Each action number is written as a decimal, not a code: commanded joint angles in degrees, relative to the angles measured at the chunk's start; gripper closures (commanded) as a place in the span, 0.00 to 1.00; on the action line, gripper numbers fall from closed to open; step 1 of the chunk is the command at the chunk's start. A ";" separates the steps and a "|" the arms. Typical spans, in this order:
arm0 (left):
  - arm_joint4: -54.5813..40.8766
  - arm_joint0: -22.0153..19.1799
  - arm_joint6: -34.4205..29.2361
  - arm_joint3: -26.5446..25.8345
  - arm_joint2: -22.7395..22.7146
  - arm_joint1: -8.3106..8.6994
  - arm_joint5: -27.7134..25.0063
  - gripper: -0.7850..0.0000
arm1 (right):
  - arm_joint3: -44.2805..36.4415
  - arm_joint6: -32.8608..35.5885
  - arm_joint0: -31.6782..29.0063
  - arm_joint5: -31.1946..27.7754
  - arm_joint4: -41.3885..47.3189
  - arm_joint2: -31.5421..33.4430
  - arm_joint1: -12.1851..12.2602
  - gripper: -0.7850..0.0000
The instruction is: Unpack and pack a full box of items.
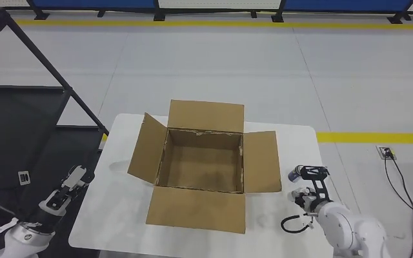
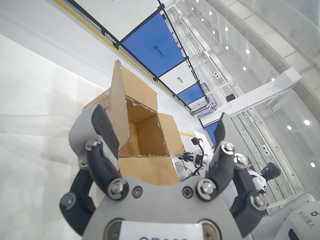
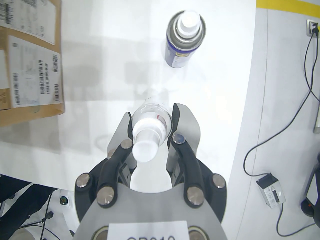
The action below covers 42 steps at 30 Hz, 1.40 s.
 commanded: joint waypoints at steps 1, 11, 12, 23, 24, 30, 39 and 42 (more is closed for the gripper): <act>0.00 0.00 0.00 0.00 0.00 0.00 0.00 0.00 | 3.12 0.40 1.74 0.28 -0.42 -0.19 0.10 1.00; 0.00 0.00 0.00 0.00 0.00 0.00 0.00 0.00 | 5.91 0.21 4.09 0.45 -0.02 -0.53 0.47 0.00; 0.00 0.00 0.00 0.00 0.00 0.00 0.00 0.00 | 5.07 -0.55 3.80 0.43 0.49 -0.26 0.50 0.00; 0.00 0.00 0.00 0.00 0.00 0.00 0.00 0.00 | -8.38 -13.24 0.37 -4.28 20.58 4.92 0.50 0.00; 0.17 0.01 0.37 0.04 0.05 -0.01 0.17 0.00 | -6.81 -13.09 1.68 -6.07 23.21 4.82 0.57 0.00; 1.87 -0.61 2.42 2.60 0.10 0.05 0.43 0.00 | 7.70 -9.22 13.31 -12.51 33.67 3.19 1.19 0.00; 2.48 -1.29 3.12 4.56 -0.15 0.26 0.93 0.00 | 16.97 -7.89 19.50 -18.36 37.73 0.56 2.11 0.00; 3.26 -1.43 3.78 4.49 0.18 0.28 0.89 0.00 | 19.91 -6.42 21.41 -18.23 38.59 -0.45 2.40 0.00</act>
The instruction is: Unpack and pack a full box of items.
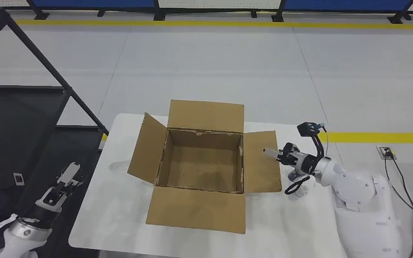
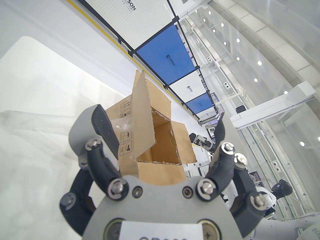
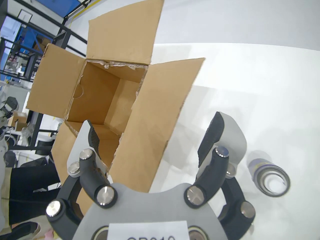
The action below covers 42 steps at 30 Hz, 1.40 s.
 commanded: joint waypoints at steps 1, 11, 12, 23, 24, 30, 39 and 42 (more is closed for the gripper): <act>0.61 -0.06 0.58 -0.07 0.29 0.00 -0.06 0.00 | 1.55 0.76 1.21 0.92 0.01 -0.92 0.17 0.00; 0.71 -0.02 1.11 -0.03 0.43 0.11 -0.35 0.00 | 0.80 2.73 1.39 2.42 3.31 -3.59 0.91 0.00; 0.66 0.04 1.10 -0.01 0.37 0.12 -0.41 0.00 | 0.40 2.85 1.39 2.93 3.05 -4.20 0.95 0.00; -0.56 1.13 0.96 0.17 -0.57 0.21 -1.27 0.00 | -2.35 2.30 2.21 7.62 0.83 -9.57 1.30 0.00; -0.63 1.22 0.93 0.18 -0.67 0.22 -1.34 0.00 | -2.48 2.09 2.26 8.00 0.54 -9.89 1.35 0.00; -1.28 1.59 0.81 0.13 -1.07 0.27 -1.40 0.00 | -9.86 -1.37 -2.39 12.03 -4.76 -7.17 2.23 0.00; -1.71 1.35 -0.61 -1.29 -0.07 0.42 -1.57 0.00 | -28.25 -0.39 -20.10 14.42 -22.26 0.56 4.23 0.00; -1.93 1.17 -1.24 -1.64 0.34 0.49 -1.30 0.00 | -29.69 2.06 -23.44 14.68 -27.42 0.21 4.57 0.00</act>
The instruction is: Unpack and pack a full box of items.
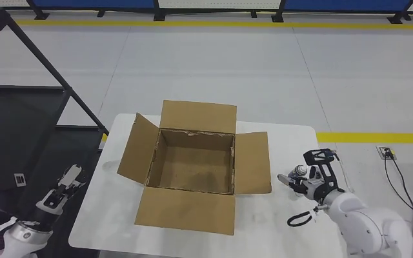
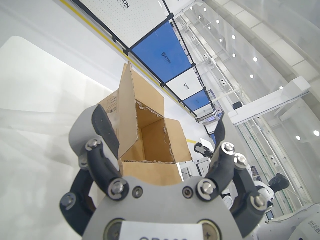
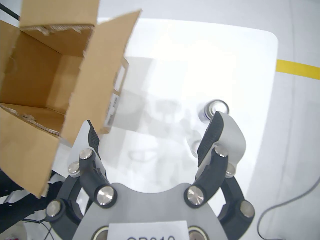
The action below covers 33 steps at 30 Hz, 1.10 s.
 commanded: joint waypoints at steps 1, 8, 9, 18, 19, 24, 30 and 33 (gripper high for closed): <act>0.07 -0.15 -0.27 -0.26 0.30 0.05 0.26 0.00 | 0.29 1.64 -1.59 1.53 -3.64 -0.53 0.13 0.00; 0.87 -0.19 -0.26 -1.06 1.20 0.12 0.22 0.00 | 10.13 3.99 1.37 6.74 -6.12 -3.58 -0.01 0.00; 0.95 -0.14 -0.14 -1.10 1.20 0.13 0.16 0.00 | 11.60 3.97 1.90 6.92 -5.85 -3.74 -0.03 0.00; 1.59 0.32 0.75 -1.36 1.49 0.15 0.49 0.00 | 18.67 1.21 4.35 6.55 -3.78 -3.12 0.12 0.61; 1.62 0.37 0.82 -1.40 1.52 0.15 0.50 0.00 | 19.15 0.96 4.57 6.43 -3.78 -3.15 0.15 0.60; 1.71 0.55 1.34 -1.46 1.55 0.16 0.47 0.00 | 21.23 0.16 5.80 5.45 -3.07 -3.35 0.26 0.61; 1.79 0.67 1.80 -1.16 1.54 0.17 0.35 0.00 | 19.74 -1.55 5.80 5.46 -3.45 -3.29 0.43 1.00; 1.61 0.64 1.94 -1.09 1.39 0.19 0.33 0.00 | 15.02 -1.81 4.30 6.02 -4.36 -2.33 0.62 1.00</act>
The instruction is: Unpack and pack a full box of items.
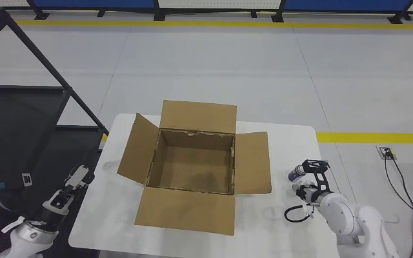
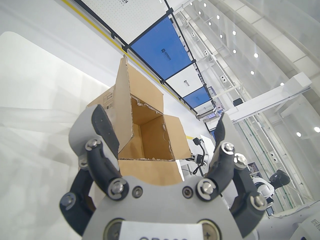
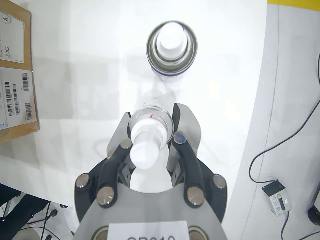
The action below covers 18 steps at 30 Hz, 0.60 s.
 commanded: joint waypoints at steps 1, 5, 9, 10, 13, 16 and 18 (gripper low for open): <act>-0.18 -0.03 0.10 0.02 -0.14 0.02 -0.02 0.00 | -5.12 -0.28 -1.48 -0.38 -0.26 0.56 0.14 1.00; -0.57 0.12 0.00 0.01 -0.40 0.04 -0.28 0.00 | -14.83 1.20 -3.18 0.36 -3.30 1.28 0.41 1.00; -0.95 0.43 -0.29 0.14 -0.54 0.07 -0.72 0.00 | -24.77 0.61 -2.04 0.66 -4.65 -0.78 0.37 1.00; -1.03 0.54 -0.34 0.22 -0.62 0.07 -0.89 0.00 | -26.26 -0.14 -1.18 0.30 -4.20 -1.86 0.30 1.00; -1.62 0.92 -0.39 0.53 -1.14 0.07 -1.41 0.00 | -26.62 -2.41 3.25 -2.37 -1.70 -6.51 0.01 1.00; -2.40 1.45 -0.44 1.03 -1.94 0.07 -1.82 0.00 | -21.51 -2.40 11.18 -4.72 -0.14 -13.80 -0.59 1.00; -2.94 1.94 -0.34 1.45 -2.65 0.06 -2.10 0.00 | -15.35 -1.87 18.17 -5.55 1.17 -19.98 -1.42 1.00</act>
